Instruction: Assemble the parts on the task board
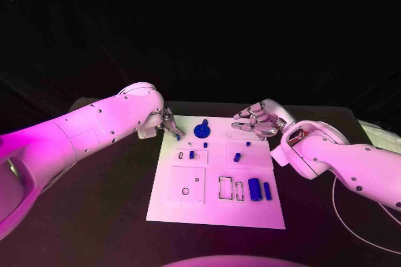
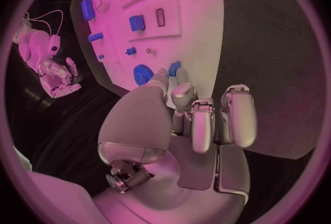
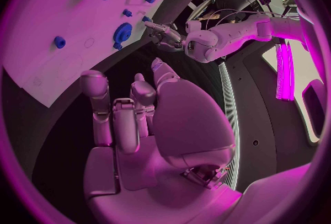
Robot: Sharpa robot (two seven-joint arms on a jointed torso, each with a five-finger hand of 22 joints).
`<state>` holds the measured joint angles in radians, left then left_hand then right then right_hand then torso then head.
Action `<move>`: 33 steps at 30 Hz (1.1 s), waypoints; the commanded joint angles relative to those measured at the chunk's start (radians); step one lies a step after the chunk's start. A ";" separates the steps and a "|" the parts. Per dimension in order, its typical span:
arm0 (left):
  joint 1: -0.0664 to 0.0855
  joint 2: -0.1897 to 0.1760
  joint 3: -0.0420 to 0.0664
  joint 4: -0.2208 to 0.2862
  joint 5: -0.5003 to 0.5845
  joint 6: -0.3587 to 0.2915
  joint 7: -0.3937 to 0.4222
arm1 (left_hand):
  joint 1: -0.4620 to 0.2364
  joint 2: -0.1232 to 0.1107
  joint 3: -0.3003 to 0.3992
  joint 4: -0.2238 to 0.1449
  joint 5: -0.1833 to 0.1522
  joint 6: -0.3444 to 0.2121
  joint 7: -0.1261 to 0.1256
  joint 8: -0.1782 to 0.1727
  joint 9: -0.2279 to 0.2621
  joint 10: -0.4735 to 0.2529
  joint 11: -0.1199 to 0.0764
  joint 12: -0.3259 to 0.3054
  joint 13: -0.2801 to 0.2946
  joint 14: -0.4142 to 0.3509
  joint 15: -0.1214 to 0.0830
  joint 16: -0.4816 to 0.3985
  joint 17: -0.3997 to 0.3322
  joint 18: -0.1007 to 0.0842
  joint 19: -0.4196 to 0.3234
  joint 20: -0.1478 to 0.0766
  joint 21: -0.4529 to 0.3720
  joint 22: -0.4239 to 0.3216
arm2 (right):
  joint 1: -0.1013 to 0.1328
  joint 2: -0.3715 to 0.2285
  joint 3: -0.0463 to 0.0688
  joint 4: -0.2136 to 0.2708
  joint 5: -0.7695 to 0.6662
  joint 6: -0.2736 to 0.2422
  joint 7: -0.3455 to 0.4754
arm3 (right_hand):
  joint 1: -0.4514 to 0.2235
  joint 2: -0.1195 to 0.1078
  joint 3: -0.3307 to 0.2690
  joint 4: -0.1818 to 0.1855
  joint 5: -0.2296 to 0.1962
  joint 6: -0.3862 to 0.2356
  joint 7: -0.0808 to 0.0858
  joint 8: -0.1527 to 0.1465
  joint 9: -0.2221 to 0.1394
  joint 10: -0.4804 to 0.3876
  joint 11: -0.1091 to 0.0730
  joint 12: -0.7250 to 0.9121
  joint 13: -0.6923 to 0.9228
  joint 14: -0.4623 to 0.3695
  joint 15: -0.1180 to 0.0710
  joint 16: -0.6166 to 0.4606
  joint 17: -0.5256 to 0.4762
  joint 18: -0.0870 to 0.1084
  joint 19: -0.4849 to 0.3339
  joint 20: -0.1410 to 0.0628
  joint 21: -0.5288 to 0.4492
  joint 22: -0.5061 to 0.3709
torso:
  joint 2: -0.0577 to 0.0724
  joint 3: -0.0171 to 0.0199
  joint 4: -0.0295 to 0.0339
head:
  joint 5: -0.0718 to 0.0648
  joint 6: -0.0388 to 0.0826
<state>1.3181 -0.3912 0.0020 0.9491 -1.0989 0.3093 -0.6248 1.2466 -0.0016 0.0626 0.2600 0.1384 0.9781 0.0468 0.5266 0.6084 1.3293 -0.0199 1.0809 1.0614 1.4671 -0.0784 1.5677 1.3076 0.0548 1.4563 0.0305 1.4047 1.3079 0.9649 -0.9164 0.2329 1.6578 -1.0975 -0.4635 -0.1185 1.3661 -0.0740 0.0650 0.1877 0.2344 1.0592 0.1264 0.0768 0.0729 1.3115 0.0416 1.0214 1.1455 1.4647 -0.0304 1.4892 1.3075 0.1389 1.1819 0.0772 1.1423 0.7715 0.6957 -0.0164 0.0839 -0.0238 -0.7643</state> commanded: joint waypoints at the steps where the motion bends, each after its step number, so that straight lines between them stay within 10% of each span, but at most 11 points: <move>1: 0.000 0.005 0.000 -0.004 -0.005 0.013 0.001 | 0.023 0.005 0.011 -0.008 0.006 -0.005 -0.008 0.005 0.003 -0.001 -0.010 0.004 -0.002 0.104 -0.008 0.003 0.263 -0.001 0.004 -0.003 0.001 0.067 | -0.001 0.001 0.000 0.001 -0.004 0.014 0.010 | -0.007 0.002 0.001 0.006 0.006 0.003 0.001 0.000 -0.001 -0.005 0.000 -0.003 -0.001 0.073 0.001 -0.006 0.124 0.008 -0.007 0.002 -0.003 -0.002 | 0.000 -0.0002 0.0000 | 0.000 -0.001; 14: 0.000 0.011 -0.002 -0.012 0.001 0.025 0.003 | 0.150 0.041 0.128 -0.085 0.015 -0.037 -0.015 -0.006 0.006 -0.013 -0.018 -0.011 -0.015 0.104 -0.016 0.003 0.263 0.000 0.002 -0.011 -0.002 0.067 | -0.001 0.002 0.000 0.001 -0.004 0.018 0.009 | -0.007 0.002 0.001 0.006 0.006 0.003 0.001 0.000 -0.001 -0.005 0.000 -0.003 -0.001 0.073 0.001 -0.006 0.124 0.008 -0.007 0.002 -0.003 -0.002 | -0.001 0.0002 -0.0001 | -0.002 -0.005; 22: 0.000 -0.002 -0.002 0.004 0.021 0.034 0.007 | 0.091 -0.098 0.498 -0.146 0.059 -0.055 0.007 0.010 0.033 -0.013 -0.003 -0.035 -0.045 0.104 0.002 0.003 0.263 0.000 0.000 0.001 -0.008 0.068 | -0.002 0.002 0.000 0.001 -0.003 0.021 0.009 | -0.007 0.002 0.001 0.006 0.006 0.003 0.001 0.000 -0.001 -0.005 0.000 -0.003 -0.001 0.073 0.001 -0.006 0.124 0.008 -0.007 0.002 -0.003 -0.002 | -0.001 0.0008 0.0002 | -0.002 -0.007; 33: 0.001 -0.079 -0.003 0.117 0.100 -0.064 0.044 | 0.017 -0.138 0.620 -0.196 0.074 -0.051 0.005 0.037 0.060 0.003 -0.004 -0.022 -0.041 0.104 -0.001 0.003 0.263 -0.003 0.008 0.002 0.001 0.082 | -0.003 0.000 -0.001 -0.001 0.001 0.022 0.012 | -0.006 0.003 0.001 0.008 0.010 0.003 0.001 0.000 -0.001 -0.006 -0.001 -0.004 -0.003 0.073 0.001 -0.008 0.122 0.009 -0.008 0.002 -0.006 -0.004 | -0.005 0.0031 0.0037 | -0.006 -0.006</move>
<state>1.3178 -0.4671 -0.0013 1.0534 -1.0485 0.2947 -0.6117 1.2714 -0.1383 0.5278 0.2146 0.2080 0.9236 0.0500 0.5607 0.6674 1.3259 -0.0233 1.0535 1.0194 1.4652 -0.0835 1.5677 1.3073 0.0547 1.4603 0.0275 1.4008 1.3076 0.9633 -0.9162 0.2323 1.6566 -1.0964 -0.4544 -0.1172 1.3661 -0.0740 0.0679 0.1905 0.2404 1.0592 0.1264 0.0768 0.0729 1.3124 0.0424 1.0214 1.1429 1.4647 -0.0304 1.4831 1.3073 0.1389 1.1819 0.0772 1.1424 0.7682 0.6925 -0.0145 0.0859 -0.0317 -0.7686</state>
